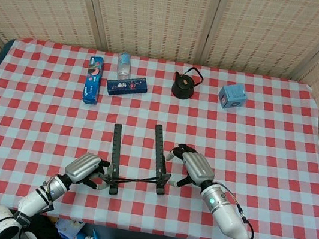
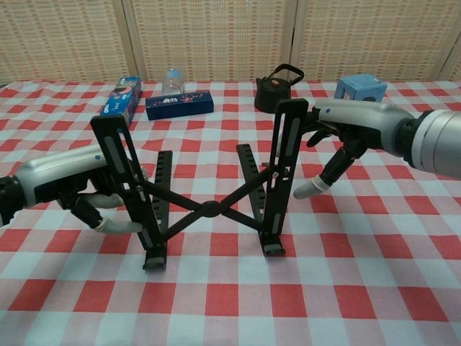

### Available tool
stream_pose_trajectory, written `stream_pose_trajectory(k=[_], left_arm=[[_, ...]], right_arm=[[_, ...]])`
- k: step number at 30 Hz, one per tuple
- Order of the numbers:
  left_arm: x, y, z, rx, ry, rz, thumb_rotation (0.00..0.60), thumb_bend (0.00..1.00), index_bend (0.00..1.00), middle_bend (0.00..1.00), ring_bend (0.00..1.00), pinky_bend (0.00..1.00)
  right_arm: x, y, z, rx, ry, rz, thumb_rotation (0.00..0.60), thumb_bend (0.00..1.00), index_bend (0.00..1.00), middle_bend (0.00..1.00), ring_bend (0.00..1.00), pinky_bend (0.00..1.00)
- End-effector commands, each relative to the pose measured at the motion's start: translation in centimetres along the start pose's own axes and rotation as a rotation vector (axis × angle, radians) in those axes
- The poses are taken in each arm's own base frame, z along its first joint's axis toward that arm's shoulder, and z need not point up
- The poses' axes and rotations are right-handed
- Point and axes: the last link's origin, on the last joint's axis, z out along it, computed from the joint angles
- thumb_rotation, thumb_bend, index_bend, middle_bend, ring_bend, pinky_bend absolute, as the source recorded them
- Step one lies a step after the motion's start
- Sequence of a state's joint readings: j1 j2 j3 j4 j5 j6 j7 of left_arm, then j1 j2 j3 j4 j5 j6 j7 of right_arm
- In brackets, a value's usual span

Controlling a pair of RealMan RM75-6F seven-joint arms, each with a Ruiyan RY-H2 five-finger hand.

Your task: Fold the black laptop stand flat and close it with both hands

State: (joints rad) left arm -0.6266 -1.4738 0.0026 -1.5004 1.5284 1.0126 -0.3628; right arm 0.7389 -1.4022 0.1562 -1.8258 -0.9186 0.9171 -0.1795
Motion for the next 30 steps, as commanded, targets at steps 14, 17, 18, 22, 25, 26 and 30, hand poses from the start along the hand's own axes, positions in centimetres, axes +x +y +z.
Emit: stream_pose_trajectory(k=[14, 17, 18, 22, 25, 26, 30], left_arm=[[-0.2, 0.4, 0.5, 0.001, -0.008, -0.027, 0.569, 0.29, 0.59, 1.00, 0.89, 0.97], [-0.2, 0.4, 0.4, 0.000, -0.010, -0.026, 0.589, 0.30, 0.60, 1.00, 0.89, 0.97], [-0.2, 0.4, 0.4, 0.000, -0.010, -0.026, 0.591, 0.30, 0.60, 1.00, 0.89, 0.97], [-0.2, 0.4, 0.4, 0.000, -0.012, -0.024, 0.600, 0.30, 0.61, 1.00, 0.89, 0.97], [-0.2, 0.3, 0.4, 0.002, -0.012, -0.025, 0.600, 0.31, 0.62, 1.00, 0.89, 0.97], [-0.2, 0.3, 0.4, 0.003, -0.014, -0.024, 0.600, 0.31, 0.62, 1.00, 0.89, 0.97], [-0.2, 0.1, 0.4, 0.007, -0.018, -0.022, 0.600, 0.32, 0.62, 1.00, 0.89, 0.97]], right_arm=[[-0.3, -0.4, 0.1, 0.016, -0.001, -0.005, 0.600, 0.07, 0.36, 0.24, 0.08, 0.13], [-0.4, -0.5, 0.1, 0.021, 0.002, -0.013, 0.600, 0.10, 0.38, 0.25, 0.08, 0.13], [-0.5, -0.5, 0.1, 0.021, 0.002, -0.015, 0.600, 0.10, 0.38, 0.25, 0.08, 0.13], [-0.8, -0.6, 0.2, 0.023, -0.003, -0.021, 0.600, 0.10, 0.39, 0.25, 0.08, 0.13], [-0.8, -0.8, 0.2, 0.026, 0.001, -0.026, 0.600, 0.10, 0.39, 0.25, 0.08, 0.13], [-0.8, -0.8, 0.3, 0.028, 0.004, -0.026, 0.600, 0.10, 0.39, 0.25, 0.08, 0.13], [-0.7, -1.1, 0.4, 0.035, 0.017, -0.021, 0.600, 0.10, 0.39, 0.25, 0.08, 0.13]])
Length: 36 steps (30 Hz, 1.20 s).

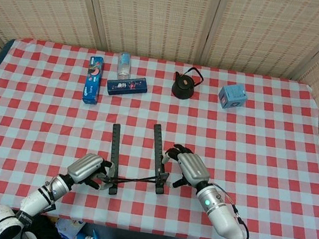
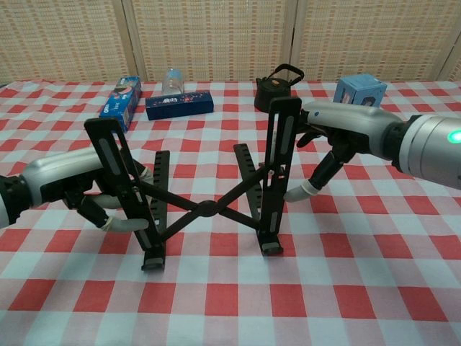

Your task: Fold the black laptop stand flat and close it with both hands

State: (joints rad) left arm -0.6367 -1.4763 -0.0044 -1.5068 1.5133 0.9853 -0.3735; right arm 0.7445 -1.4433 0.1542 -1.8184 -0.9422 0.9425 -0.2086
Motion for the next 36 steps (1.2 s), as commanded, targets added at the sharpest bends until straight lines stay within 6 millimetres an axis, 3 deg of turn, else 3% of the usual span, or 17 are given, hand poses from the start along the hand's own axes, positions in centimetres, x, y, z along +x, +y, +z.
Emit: stream_pose_trajectory(k=[1, 16, 25, 36], left_arm=[[0.0, 0.0, 0.0, 0.001, 0.000, -0.001, 0.600, 0.32, 0.62, 1.00, 0.89, 0.97], [0.4, 0.0, 0.1, 0.001, -0.003, 0.000, 0.600, 0.32, 0.63, 1.00, 0.89, 0.97], [0.5, 0.0, 0.0, 0.002, -0.001, 0.001, 0.599, 0.32, 0.63, 1.00, 0.89, 0.97], [0.6, 0.0, 0.0, 0.005, -0.004, 0.002, 0.600, 0.32, 0.63, 1.00, 0.89, 0.97]], right_arm=[[0.1, -0.1, 0.1, 0.003, 0.008, 0.000, 0.600, 0.10, 0.39, 0.25, 0.08, 0.13], [-1.3, -0.5, 0.3, 0.013, -0.025, -0.016, 0.600, 0.11, 0.41, 0.26, 0.09, 0.13], [-1.8, -0.5, 0.2, 0.012, -0.022, -0.012, 0.600, 0.19, 0.45, 0.28, 0.11, 0.17], [-2.7, -0.4, 0.1, 0.007, -0.028, -0.010, 0.600, 0.20, 0.48, 0.29, 0.12, 0.19]])
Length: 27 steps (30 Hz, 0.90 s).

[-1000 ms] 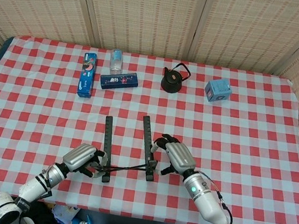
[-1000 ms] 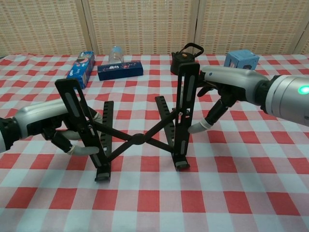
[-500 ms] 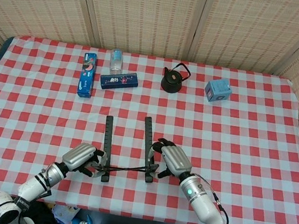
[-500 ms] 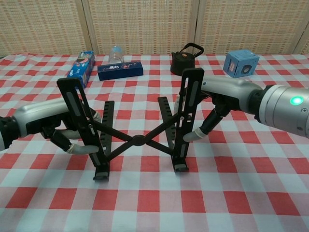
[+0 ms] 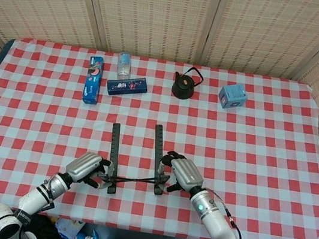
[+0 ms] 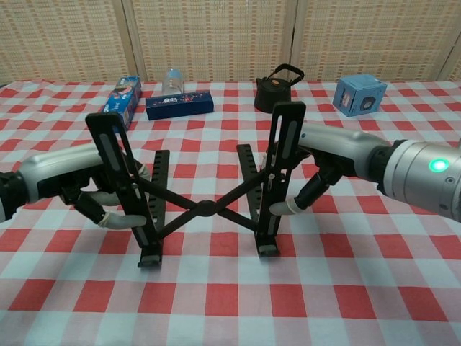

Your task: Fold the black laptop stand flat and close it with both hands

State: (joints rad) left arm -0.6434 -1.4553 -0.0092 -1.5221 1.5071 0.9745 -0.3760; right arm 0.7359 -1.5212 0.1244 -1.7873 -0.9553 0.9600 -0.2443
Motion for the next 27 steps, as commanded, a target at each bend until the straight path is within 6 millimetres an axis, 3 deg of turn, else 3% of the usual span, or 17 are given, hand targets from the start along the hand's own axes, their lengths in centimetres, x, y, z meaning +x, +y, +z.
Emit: stream_pose_trajectory(k=[1, 13, 21, 27], left_arm=[[-0.03, -0.02, 0.00, 0.001, -0.001, 0.000, 0.600, 0.32, 0.63, 1.00, 0.89, 0.97], [0.14, -0.17, 0.10, 0.008, 0.001, 0.001, 0.600, 0.32, 0.63, 1.00, 0.89, 0.97], [0.49, -0.34, -0.02, 0.010, 0.009, 0.008, 0.600, 0.32, 0.63, 1.00, 0.89, 0.97], [0.71, -0.41, -0.07, 0.011, 0.015, 0.010, 0.600, 0.32, 0.63, 1.00, 0.89, 0.97]], right_arm=[[-0.20, 0.03, -0.03, -0.002, -0.001, 0.002, 0.600, 0.20, 0.49, 0.30, 0.12, 0.19], [-0.91, -0.12, 0.01, -0.007, -0.001, 0.009, 0.600, 0.14, 0.64, 0.36, 0.15, 0.21], [-0.62, -0.02, -0.07, -0.011, 0.007, 0.018, 0.600, 0.31, 0.65, 0.37, 0.16, 0.22], [-0.68, -0.22, -0.01, -0.002, 0.006, 0.014, 0.600, 0.32, 0.65, 0.37, 0.16, 0.22]])
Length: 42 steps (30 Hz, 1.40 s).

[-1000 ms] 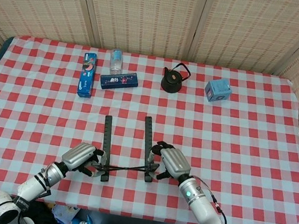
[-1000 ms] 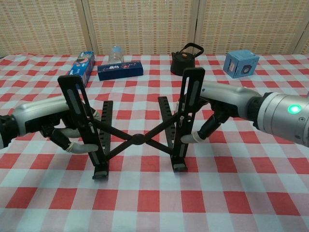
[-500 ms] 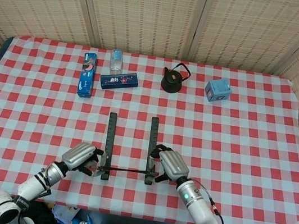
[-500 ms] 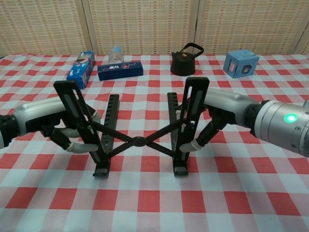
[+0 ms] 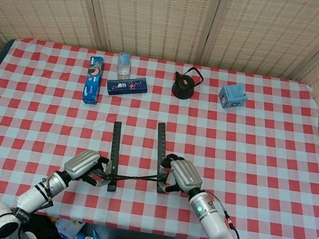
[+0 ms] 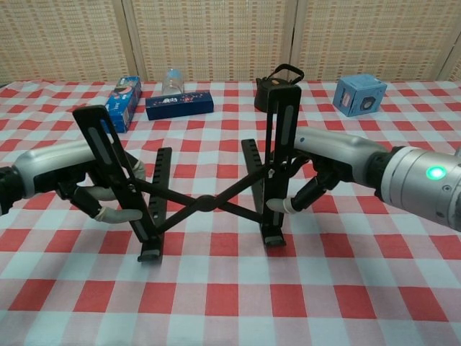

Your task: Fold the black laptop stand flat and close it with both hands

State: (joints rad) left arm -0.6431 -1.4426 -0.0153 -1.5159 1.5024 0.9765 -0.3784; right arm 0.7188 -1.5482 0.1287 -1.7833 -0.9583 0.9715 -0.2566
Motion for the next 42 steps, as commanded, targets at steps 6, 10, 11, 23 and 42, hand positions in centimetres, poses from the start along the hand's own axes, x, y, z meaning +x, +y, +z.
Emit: stream_pose_trajectory(k=[6, 10, 11, 23, 42], left_arm=[[0.2, -0.3, -0.1, 0.008, -0.002, 0.001, 0.600, 0.32, 0.62, 1.00, 0.89, 0.97], [0.3, -0.4, -0.2, 0.007, -0.001, 0.007, 0.600, 0.32, 0.62, 1.00, 0.89, 0.97], [0.3, -0.5, -0.2, 0.008, -0.002, 0.008, 0.600, 0.32, 0.62, 1.00, 0.89, 0.97], [0.6, -0.8, -0.4, 0.012, -0.016, 0.031, 0.600, 0.32, 0.62, 1.00, 0.89, 0.97], [4.5, -1.0, -1.6, 0.026, 0.073, 0.060, 0.359, 0.32, 0.32, 0.65, 0.54, 0.75]], right_arm=[[-0.2, 0.0, 0.1, -0.008, 0.001, 0.002, 0.600, 0.33, 0.67, 0.38, 0.17, 0.22], [0.0, 0.1, 0.1, -0.014, 0.007, 0.010, 0.600, 0.34, 0.71, 0.40, 0.18, 0.22], [0.1, 0.1, 0.1, -0.014, 0.010, 0.010, 0.600, 0.34, 0.72, 0.41, 0.19, 0.22], [0.2, 0.3, -0.1, -0.008, 0.012, 0.003, 0.600, 0.15, 0.43, 0.34, 0.19, 0.22], [2.2, -1.0, 0.4, 0.014, 0.127, 0.076, 0.600, 0.15, 0.15, 0.21, 0.14, 0.22]])
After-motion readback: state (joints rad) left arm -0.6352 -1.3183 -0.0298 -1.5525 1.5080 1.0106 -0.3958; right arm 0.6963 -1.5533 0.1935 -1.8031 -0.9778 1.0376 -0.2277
